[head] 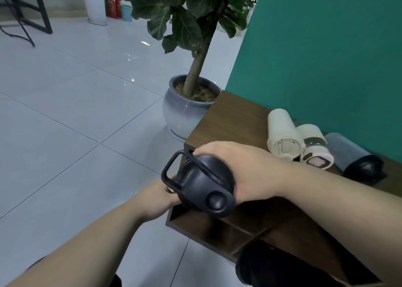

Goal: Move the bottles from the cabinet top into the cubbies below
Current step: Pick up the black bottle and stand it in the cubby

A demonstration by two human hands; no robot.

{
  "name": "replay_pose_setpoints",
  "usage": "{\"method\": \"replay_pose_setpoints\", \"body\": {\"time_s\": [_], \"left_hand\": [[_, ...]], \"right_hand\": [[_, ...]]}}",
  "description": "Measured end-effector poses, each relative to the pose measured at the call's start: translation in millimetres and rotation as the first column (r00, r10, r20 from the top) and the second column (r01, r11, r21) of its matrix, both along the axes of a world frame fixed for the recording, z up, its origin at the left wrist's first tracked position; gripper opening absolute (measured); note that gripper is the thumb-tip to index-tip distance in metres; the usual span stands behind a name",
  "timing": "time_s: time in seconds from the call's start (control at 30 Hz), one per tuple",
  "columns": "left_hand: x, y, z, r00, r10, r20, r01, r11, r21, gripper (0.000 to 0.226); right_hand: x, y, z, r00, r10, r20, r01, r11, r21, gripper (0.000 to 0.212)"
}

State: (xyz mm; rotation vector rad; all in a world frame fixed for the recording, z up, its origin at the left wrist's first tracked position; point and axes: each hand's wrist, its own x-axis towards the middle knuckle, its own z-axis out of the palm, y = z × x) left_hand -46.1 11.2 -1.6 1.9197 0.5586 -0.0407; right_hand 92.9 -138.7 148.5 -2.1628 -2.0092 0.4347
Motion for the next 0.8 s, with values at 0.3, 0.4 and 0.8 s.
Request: {"method": "replay_pose_setpoints", "body": {"time_s": [0.3, 0.4, 0.8], "left_hand": [[19.6, -5.2, -57.2, 0.977, -0.067, -0.205, 0.095, 0.987, 0.129, 0.03], [36.7, -13.7, -79.4, 0.97, -0.081, -0.228, 0.113, 0.985, 0.132, 0.044], [98.5, -36.7, -163.2, 0.977, 0.139, -0.164, -0.099, 0.969, 0.227, 0.034]], "right_hand": [[11.9, -52.0, -153.5, 0.733, -0.443, -0.516, 0.473, 0.877, -0.082, 0.081], [25.0, -44.7, -188.4, 0.542, -0.568, -0.62, 0.615, 0.77, -0.168, 0.076], [69.7, -6.8, -268.4, 0.245, -0.548, -0.8, 0.765, 0.616, -0.188, 0.07]]}}
